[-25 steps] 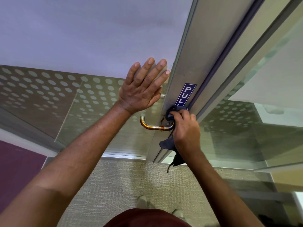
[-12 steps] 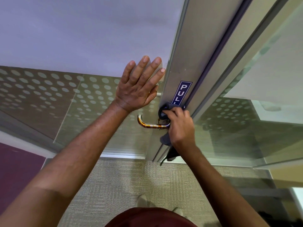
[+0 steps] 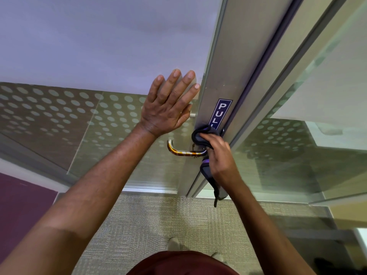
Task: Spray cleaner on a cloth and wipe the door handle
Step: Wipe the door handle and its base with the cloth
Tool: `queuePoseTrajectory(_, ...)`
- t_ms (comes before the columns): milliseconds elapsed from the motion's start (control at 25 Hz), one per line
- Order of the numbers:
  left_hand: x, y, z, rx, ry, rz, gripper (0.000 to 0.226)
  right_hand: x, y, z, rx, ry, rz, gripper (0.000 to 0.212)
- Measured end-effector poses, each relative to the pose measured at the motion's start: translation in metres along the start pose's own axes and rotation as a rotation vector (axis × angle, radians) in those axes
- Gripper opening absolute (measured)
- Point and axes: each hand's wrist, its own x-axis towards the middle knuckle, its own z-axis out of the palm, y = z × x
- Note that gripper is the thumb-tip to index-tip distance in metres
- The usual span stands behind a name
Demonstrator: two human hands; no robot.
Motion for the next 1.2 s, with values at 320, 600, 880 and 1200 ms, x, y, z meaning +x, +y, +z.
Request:
queuePoseTrajectory(320, 0.001, -0.004, -0.002, 0.002, 0.01, -0.014, 0.076, -0.005, 0.006, 0.01, 0.207, -0.09, 0.041, 0.048)
queuePoseTrajectory(600, 0.007, 0.001, 0.003, 0.001, 0.013, -0.003, 0.073, -0.016, 0.001, 0.028, 0.101, 0.065, -0.007, 0.037)
queuePoseTrajectory(880, 0.001, -0.003, 0.001, 0.007, 0.009, -0.008, 0.077, -0.023, -0.015, 0.053, 0.063, 0.112, 0.054, 0.038)
queuePoseTrajectory(1200, 0.001, -0.002, 0.003, 0.009, 0.019, -0.001, 0.075, -0.02, -0.031, 0.066, -0.055, 0.182, 0.103, 0.042)
